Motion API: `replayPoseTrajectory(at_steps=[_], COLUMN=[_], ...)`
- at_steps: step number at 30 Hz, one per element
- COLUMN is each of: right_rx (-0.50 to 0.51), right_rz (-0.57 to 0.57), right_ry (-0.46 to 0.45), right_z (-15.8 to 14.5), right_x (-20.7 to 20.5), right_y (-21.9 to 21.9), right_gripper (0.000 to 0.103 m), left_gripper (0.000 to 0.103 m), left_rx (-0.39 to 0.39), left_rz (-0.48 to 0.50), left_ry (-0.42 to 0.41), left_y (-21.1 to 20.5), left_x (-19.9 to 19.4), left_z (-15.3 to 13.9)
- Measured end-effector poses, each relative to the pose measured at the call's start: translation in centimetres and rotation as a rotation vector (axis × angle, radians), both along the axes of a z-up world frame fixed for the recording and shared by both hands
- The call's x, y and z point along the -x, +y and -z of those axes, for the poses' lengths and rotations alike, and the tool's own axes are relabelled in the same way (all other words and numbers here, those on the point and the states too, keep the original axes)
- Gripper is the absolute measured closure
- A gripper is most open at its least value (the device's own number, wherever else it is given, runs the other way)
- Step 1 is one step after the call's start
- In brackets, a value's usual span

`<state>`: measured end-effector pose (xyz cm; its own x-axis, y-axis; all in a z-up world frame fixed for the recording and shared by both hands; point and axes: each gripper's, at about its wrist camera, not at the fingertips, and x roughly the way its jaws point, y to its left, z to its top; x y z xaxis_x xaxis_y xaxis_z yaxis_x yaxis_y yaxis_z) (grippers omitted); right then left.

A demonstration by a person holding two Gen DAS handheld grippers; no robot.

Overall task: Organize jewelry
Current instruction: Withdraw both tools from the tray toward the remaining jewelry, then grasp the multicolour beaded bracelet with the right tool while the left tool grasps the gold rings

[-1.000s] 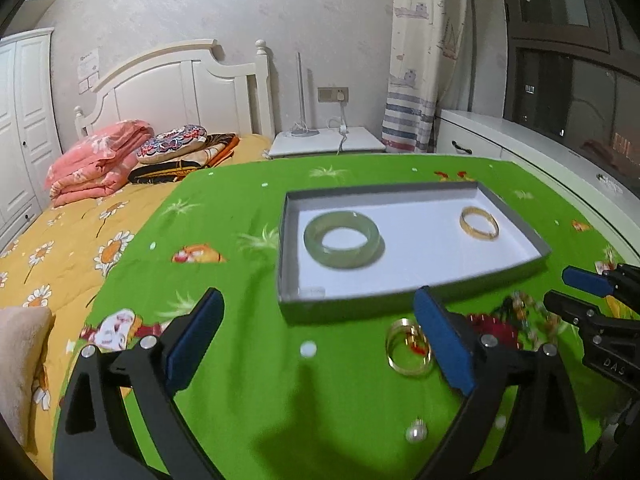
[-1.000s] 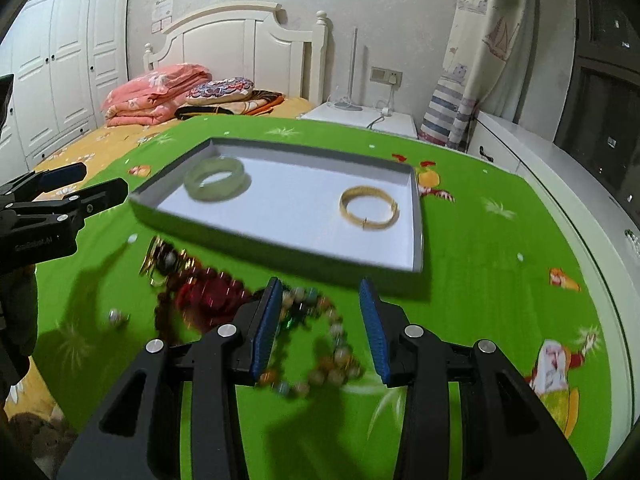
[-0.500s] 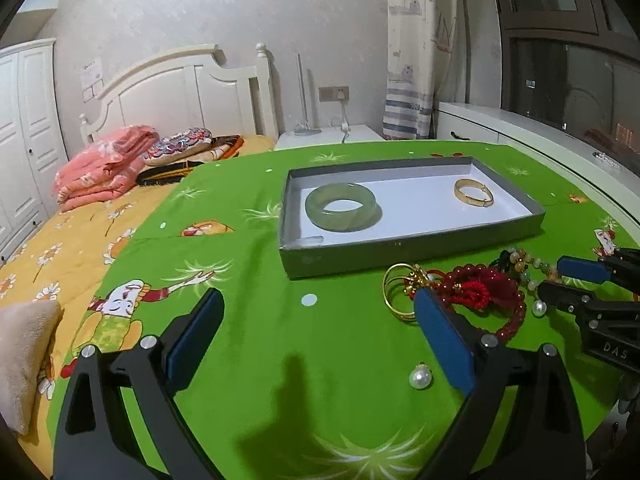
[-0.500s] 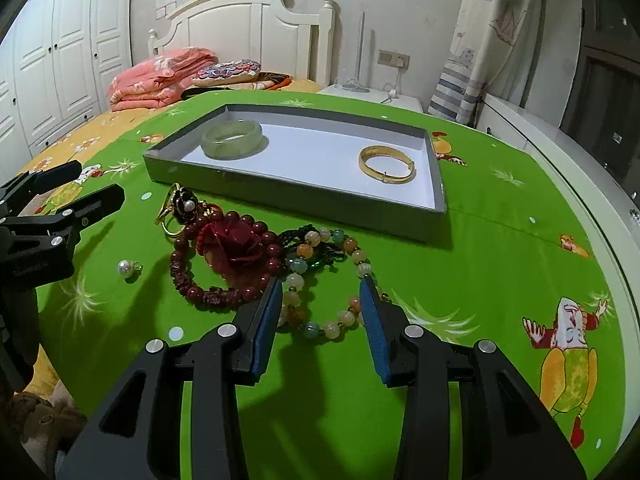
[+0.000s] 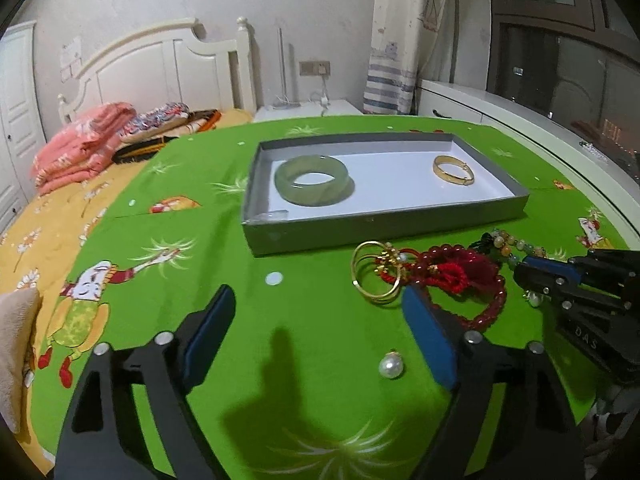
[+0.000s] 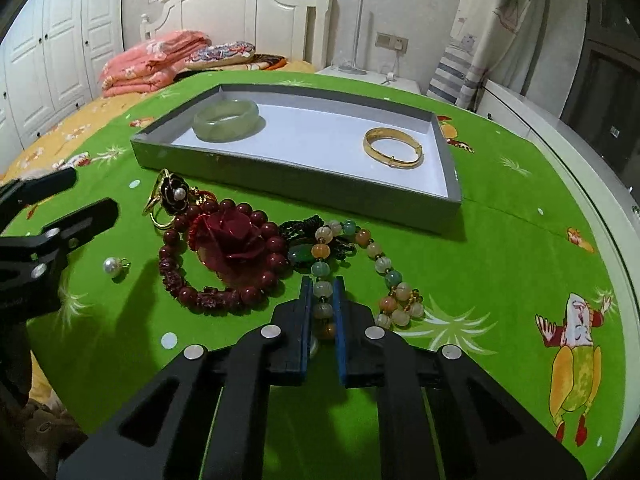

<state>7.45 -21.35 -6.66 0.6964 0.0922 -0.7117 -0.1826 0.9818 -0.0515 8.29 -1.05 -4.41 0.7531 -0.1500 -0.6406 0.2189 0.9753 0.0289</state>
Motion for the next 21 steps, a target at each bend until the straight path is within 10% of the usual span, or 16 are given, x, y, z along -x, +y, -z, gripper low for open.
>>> replayPoseTrajectory(at_steps=[6,21], right_rx=[-0.032,-0.06], right_rz=[0.02,0.024], right_ry=[-0.035,-0.076], right_z=[-0.3,-0.7], right_x=[0.9,2.0], right_y=[-0.9,-1.6], right_gripper=[0.093,0.093], left_gripper=[0.024,0.068], left_rx=[-0.005,-0.007], left_rz=[0.017,0.031], left_ry=[0.014,0.133], left_y=[-1.8,-3.5], left_x=[-1.4,-4.1], left_z=[-0.6,2.1])
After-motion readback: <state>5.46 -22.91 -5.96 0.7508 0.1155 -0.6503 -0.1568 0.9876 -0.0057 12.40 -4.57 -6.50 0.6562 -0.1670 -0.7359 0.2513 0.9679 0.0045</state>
